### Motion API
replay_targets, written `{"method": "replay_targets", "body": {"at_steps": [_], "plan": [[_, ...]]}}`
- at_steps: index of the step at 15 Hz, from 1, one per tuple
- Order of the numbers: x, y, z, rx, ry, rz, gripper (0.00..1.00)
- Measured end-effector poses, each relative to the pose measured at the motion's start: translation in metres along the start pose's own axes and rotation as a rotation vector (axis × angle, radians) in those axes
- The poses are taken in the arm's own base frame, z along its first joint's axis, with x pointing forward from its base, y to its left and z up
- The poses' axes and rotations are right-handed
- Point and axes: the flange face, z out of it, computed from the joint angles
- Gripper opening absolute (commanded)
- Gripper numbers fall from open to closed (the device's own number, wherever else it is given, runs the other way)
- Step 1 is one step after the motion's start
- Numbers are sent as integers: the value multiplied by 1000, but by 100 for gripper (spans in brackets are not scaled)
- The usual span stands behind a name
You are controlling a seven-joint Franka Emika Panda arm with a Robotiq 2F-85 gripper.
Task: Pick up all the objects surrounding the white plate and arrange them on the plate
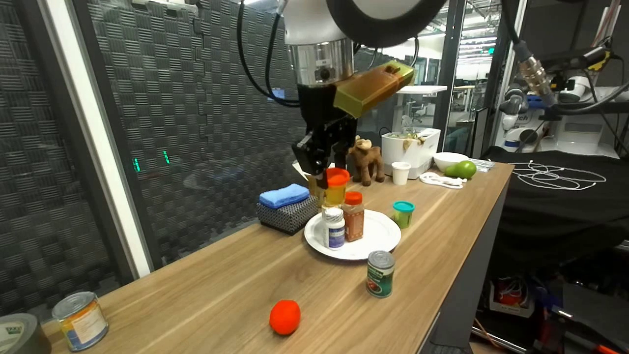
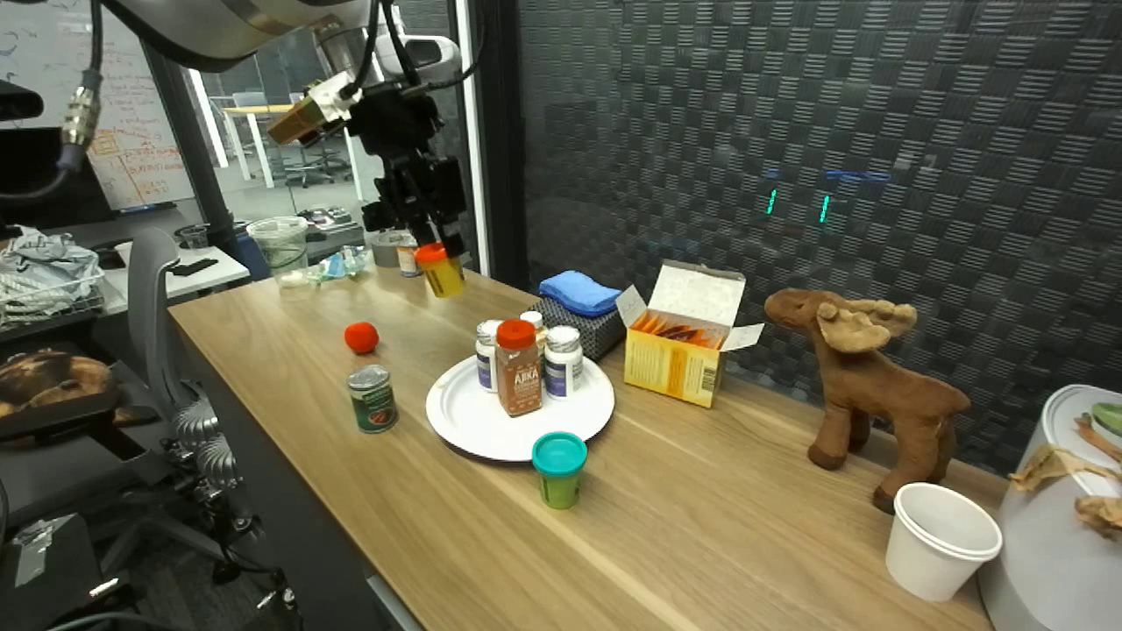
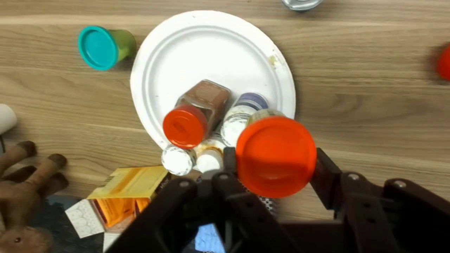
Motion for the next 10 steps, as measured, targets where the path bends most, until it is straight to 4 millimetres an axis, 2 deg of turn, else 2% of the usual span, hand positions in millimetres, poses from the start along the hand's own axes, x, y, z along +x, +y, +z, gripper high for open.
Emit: {"method": "replay_targets", "body": {"at_steps": [5,10], "plan": [[-16,32,45,-25,-20,78,29],[-26,44,67,-4,-28,105,29]]}}
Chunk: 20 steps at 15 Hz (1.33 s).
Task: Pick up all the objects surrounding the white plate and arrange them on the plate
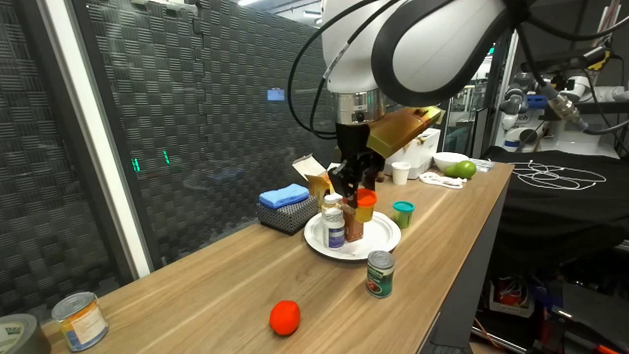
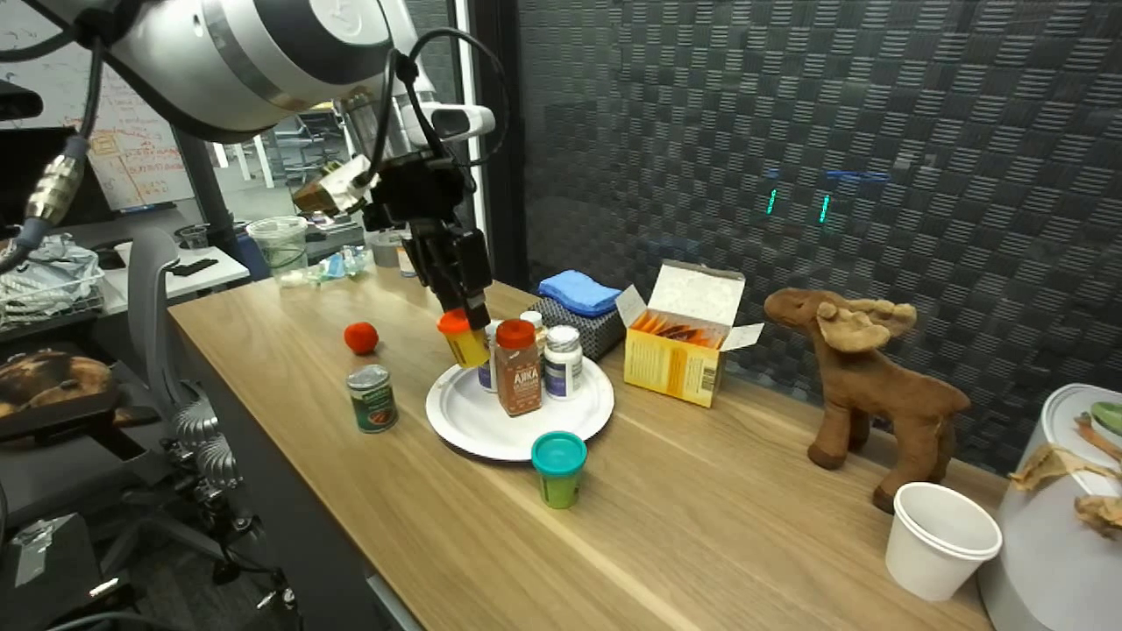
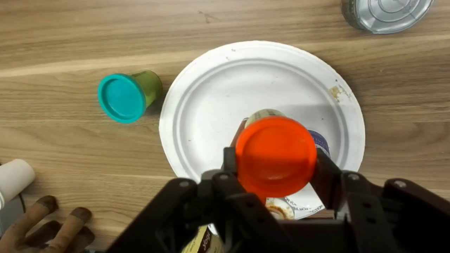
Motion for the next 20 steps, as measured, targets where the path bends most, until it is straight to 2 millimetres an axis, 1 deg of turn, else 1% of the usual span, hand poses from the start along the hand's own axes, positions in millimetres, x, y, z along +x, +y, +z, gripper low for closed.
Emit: {"method": "replay_targets", "body": {"at_steps": [4,10,13,16,20], "plan": [[0,0,13,34,14,16,29],[3,-5,48,41,-7,11,29],[3,-8,61,44,-20,7,29],[3,-11,68,49,-26,6,29],[6,-12,68,73,-14,18,29]]}}
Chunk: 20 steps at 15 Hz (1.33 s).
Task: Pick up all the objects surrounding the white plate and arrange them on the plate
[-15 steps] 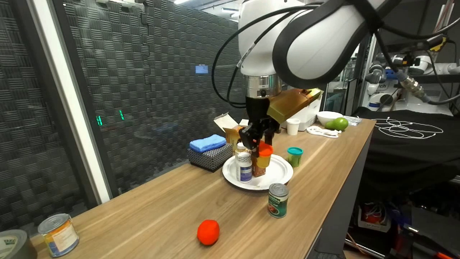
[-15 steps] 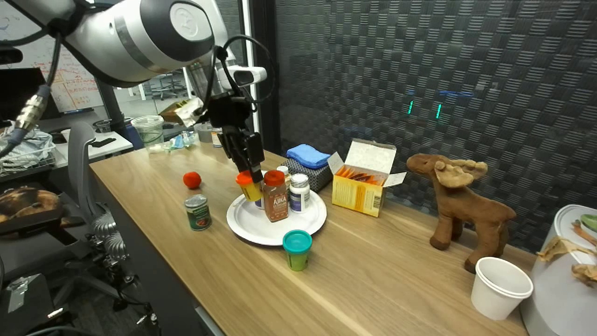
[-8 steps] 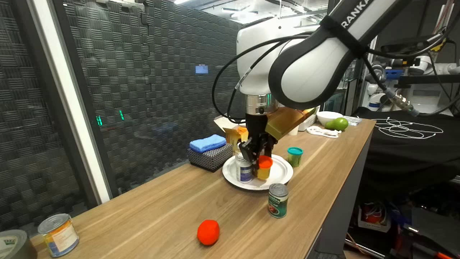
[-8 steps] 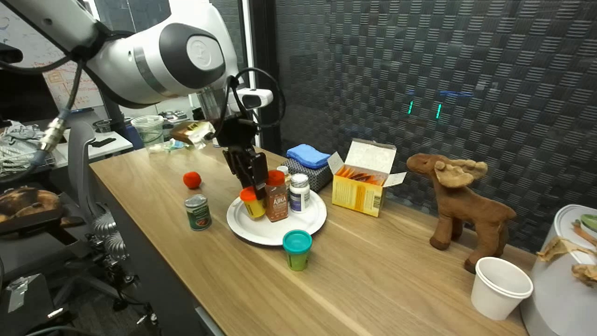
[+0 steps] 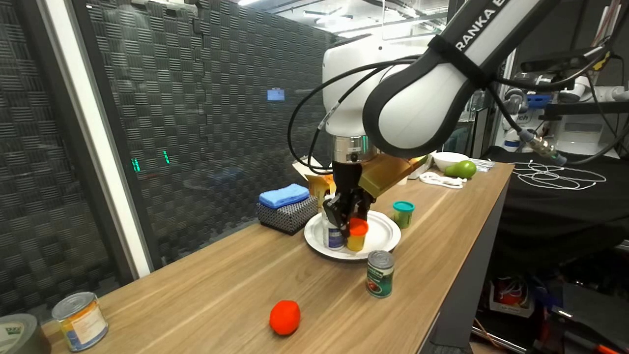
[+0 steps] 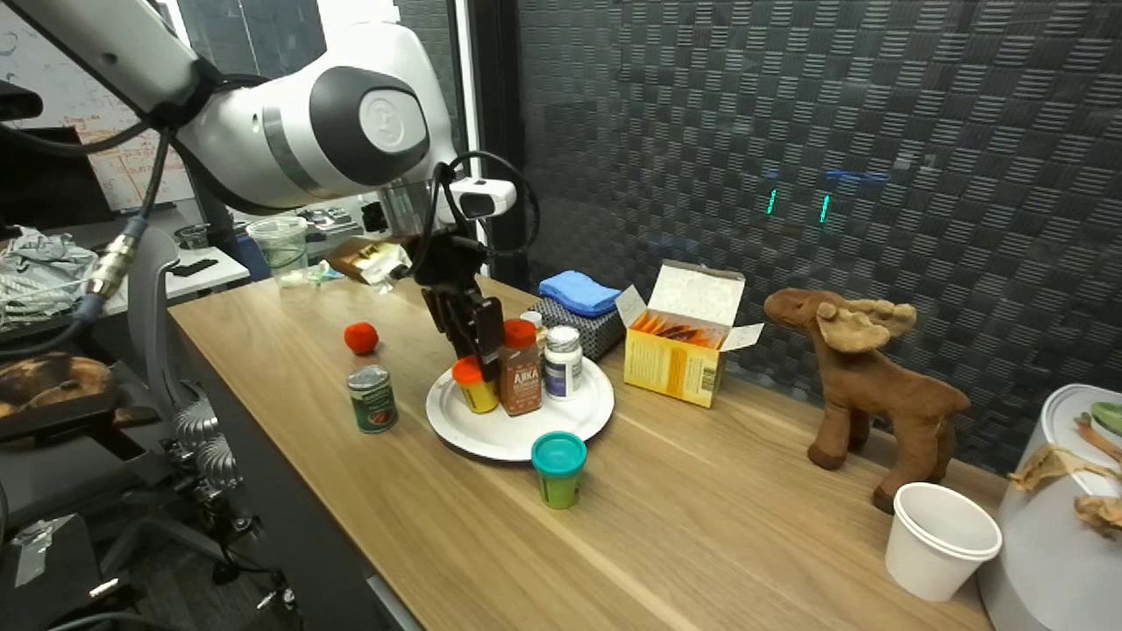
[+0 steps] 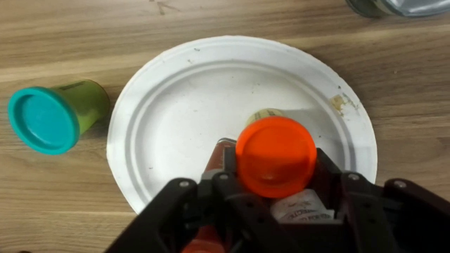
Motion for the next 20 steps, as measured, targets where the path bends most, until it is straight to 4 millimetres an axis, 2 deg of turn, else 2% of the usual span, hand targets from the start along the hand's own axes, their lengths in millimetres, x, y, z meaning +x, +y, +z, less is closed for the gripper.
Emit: {"method": "replay_targets", "body": {"at_steps": [1,2,3,6,10,14,17,20], "plan": [[1,0,-1,5,6,3,29],[1,-1,-1,9,9,4,79],[2,-1,-2,12,14,5,79],[3,-3,-3,18,26,1,99],[5,-5,-10,27,47,-1,100],[6,-3,-32,27,73,11,99],[-1,-6,-51,4,43,16,100],[-13,-20,-63,-12,-8,7,100]]}}
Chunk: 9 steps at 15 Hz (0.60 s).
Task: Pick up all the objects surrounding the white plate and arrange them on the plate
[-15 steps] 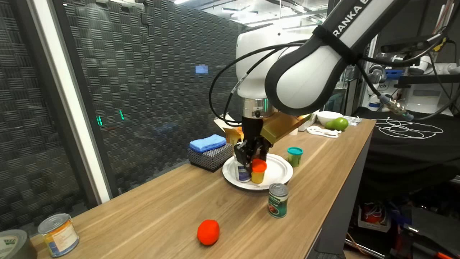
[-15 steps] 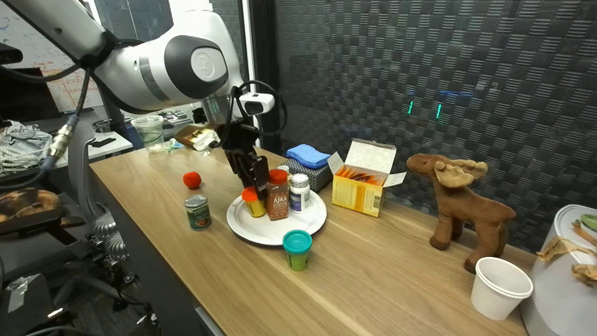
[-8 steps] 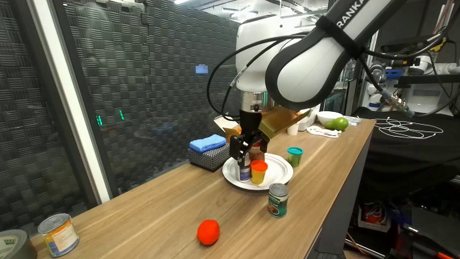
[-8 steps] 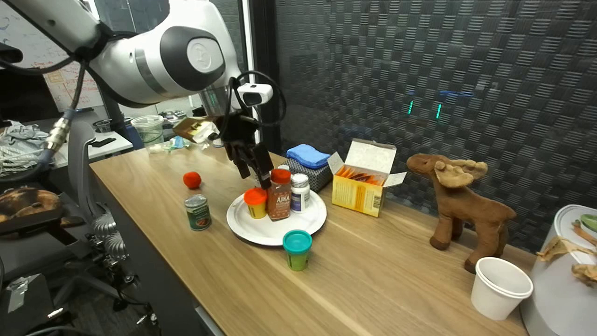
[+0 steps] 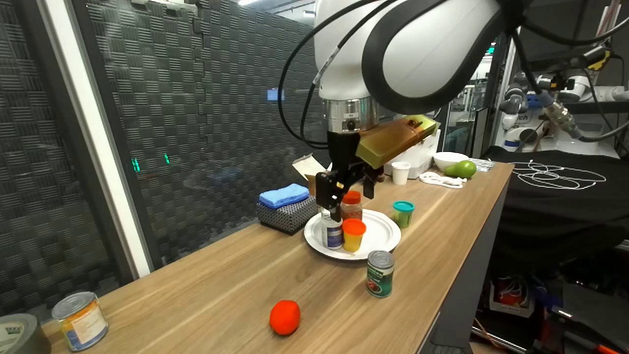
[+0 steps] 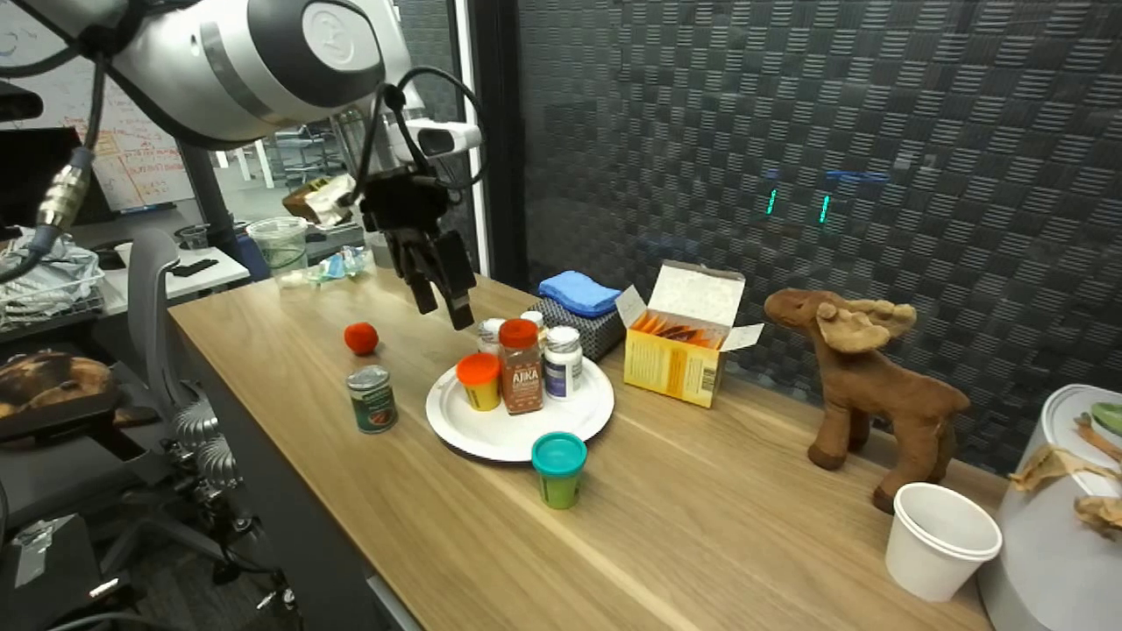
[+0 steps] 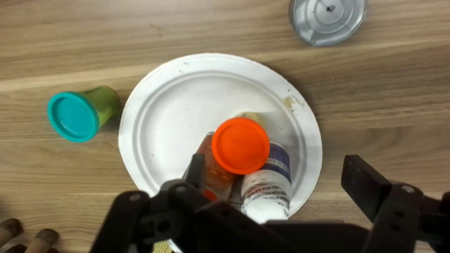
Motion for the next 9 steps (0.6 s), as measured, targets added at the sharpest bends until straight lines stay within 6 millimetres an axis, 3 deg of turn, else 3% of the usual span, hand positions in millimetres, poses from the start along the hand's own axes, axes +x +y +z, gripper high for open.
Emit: {"method": "replay_targets", "body": {"at_steps": [4,9], "plan": [[-17,-22,-7,-6,-36,-21,100],[-33,-36,-2,39,-80,-3,100]]}}
